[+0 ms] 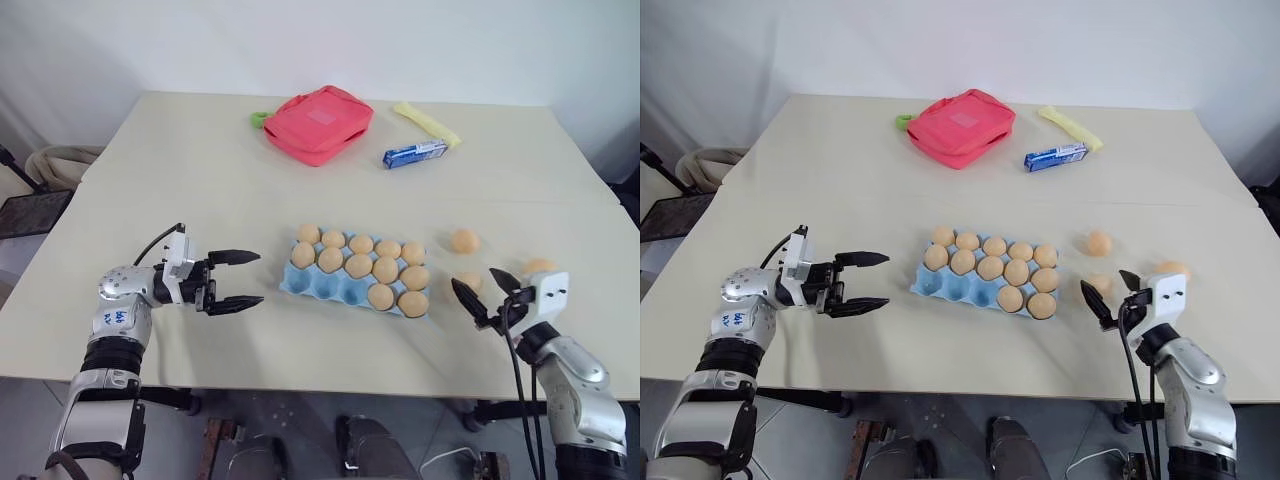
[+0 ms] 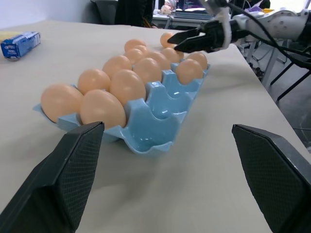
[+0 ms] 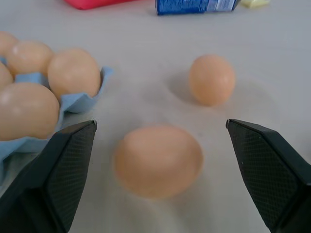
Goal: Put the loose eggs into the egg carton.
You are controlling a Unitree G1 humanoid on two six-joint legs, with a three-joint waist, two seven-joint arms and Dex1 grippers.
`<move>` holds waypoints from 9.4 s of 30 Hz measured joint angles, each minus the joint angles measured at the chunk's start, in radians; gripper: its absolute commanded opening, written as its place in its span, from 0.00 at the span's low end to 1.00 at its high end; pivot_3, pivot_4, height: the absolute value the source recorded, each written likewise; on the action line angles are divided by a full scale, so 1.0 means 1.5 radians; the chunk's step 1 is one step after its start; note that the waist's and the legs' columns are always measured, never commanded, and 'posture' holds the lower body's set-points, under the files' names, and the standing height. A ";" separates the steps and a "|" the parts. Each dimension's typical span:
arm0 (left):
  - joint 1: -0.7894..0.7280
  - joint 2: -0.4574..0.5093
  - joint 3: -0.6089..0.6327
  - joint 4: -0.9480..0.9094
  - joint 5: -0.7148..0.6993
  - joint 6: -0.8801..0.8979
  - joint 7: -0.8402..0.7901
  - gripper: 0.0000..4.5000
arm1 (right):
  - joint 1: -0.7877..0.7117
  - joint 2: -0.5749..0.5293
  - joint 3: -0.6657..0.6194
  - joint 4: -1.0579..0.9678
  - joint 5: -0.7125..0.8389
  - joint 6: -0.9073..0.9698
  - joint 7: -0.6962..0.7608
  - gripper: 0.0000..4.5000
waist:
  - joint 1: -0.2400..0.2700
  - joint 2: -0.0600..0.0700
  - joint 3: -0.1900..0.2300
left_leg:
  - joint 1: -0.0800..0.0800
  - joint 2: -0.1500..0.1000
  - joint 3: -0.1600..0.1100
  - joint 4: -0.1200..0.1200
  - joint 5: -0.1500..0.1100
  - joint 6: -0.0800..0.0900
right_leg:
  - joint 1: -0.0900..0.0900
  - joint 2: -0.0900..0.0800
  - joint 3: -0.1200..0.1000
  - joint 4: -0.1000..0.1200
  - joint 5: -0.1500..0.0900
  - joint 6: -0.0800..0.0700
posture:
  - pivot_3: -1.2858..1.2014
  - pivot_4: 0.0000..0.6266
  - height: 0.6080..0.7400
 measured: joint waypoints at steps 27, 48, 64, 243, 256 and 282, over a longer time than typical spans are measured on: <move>0.020 0.000 0.001 -0.029 -0.001 0.012 0.001 1.00 | -0.054 -0.057 0.078 -0.283 0.037 0.182 -0.039 0.45 | -0.002 0.001 0.001 | 0.000 0.000 -0.001 0.000 0.001 -0.001 | 0.000 0.000 0.000 0.002 0.000 0.000 | 0.52 0.24 1.00; 0.025 -0.001 0.002 -0.031 0.000 0.014 0.001 1.00 | -0.175 -0.042 0.356 -0.379 0.030 0.408 -0.074 0.45 | 0.000 0.001 0.001 | -0.003 0.000 0.000 0.001 0.000 0.000 | -0.002 0.000 -0.001 -0.001 0.000 0.000 | 0.52 0.24 1.00; 0.037 -0.001 0.014 -0.037 0.000 0.013 0.001 1.00 | -0.176 -0.066 0.377 -0.371 0.002 0.407 -0.045 1.00 | -0.001 0.001 0.001 | -0.003 0.000 0.000 0.001 0.000 0.000 | -0.002 0.000 -0.001 -0.001 0.000 0.000 | 0.52 0.24 1.00; -0.003 -0.039 0.018 -0.001 0.014 -0.015 0.004 1.00 | 0.187 -0.131 -0.227 -0.101 0.088 0.017 0.141 0.99 | 0.005 0.002 0.001 | 0.000 0.000 0.001 0.000 0.000 0.002 | 0.000 0.000 0.001 -0.001 0.001 0.002 | 0.52 0.24 1.00; -0.008 -0.041 0.021 -0.002 0.015 -0.015 0.003 1.00 | -0.159 -0.105 -0.071 0.070 0.065 0.042 0.035 0.99 | -0.004 0.003 0.002 | 0.000 0.000 0.000 0.000 0.001 0.000 | 0.000 0.000 0.001 0.000 0.000 0.001 | 0.52 0.24 1.00; 0.003 -0.047 0.063 -0.058 -0.024 -0.014 0.009 1.00 | -0.449 -0.055 0.062 0.623 -0.092 -0.150 -0.010 0.95 | -0.023 0.003 0.002 | 0.000 0.000 0.002 0.001 0.003 -0.004 | 0.000 0.000 0.002 0.001 0.001 0.002 | 0.52 0.24 1.00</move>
